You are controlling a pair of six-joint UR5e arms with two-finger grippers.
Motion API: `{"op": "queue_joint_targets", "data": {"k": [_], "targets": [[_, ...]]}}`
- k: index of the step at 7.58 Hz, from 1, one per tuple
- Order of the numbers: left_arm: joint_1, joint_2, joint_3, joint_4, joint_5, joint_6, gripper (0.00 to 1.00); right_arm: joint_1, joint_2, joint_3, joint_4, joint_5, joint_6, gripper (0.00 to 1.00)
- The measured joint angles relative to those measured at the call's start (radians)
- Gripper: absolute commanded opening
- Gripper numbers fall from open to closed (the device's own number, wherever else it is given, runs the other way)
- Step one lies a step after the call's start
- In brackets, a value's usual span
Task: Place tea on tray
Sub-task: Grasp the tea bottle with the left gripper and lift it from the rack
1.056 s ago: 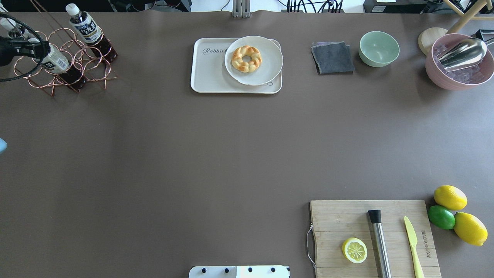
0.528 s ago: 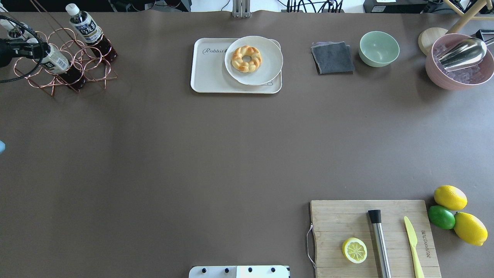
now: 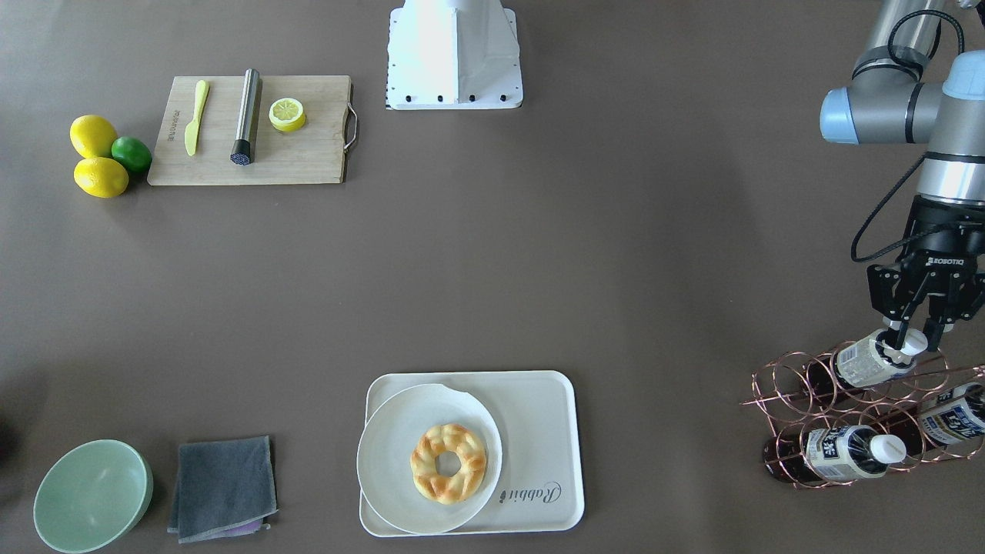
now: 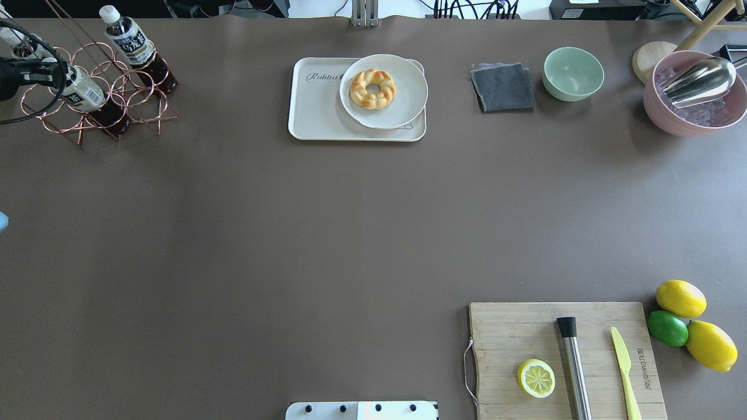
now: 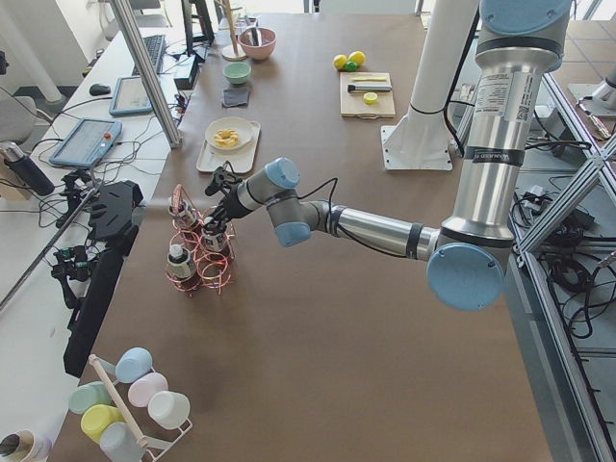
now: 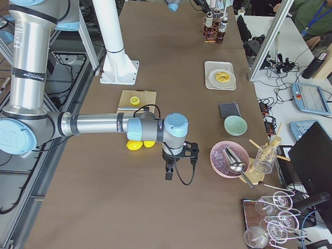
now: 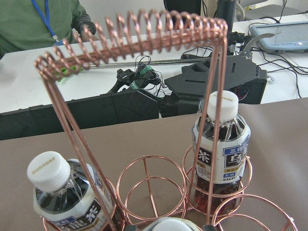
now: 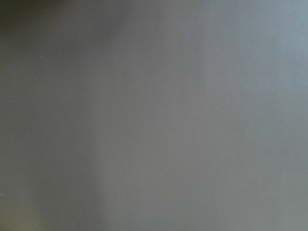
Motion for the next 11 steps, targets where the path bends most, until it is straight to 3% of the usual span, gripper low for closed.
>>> {"op": "queue_joint_targets", "data": {"k": [4, 8, 11], "targets": [[-0.010, -0.001, -0.022, 0.003, -0.021, -0.038, 0.00, 0.000, 0.001, 0.000, 0.000, 0.001, 0.000, 1.00], [-0.177, -0.009, -0.060, 0.054, -0.245, -0.028, 0.00, 0.000, 0.000, 0.000, 0.000, 0.001, -0.001, 1.00], [-0.258, -0.015, -0.281, 0.295, -0.344, -0.022, 0.00, 0.000, -0.001, 0.000, -0.001, 0.000, -0.001, 1.00]]}}
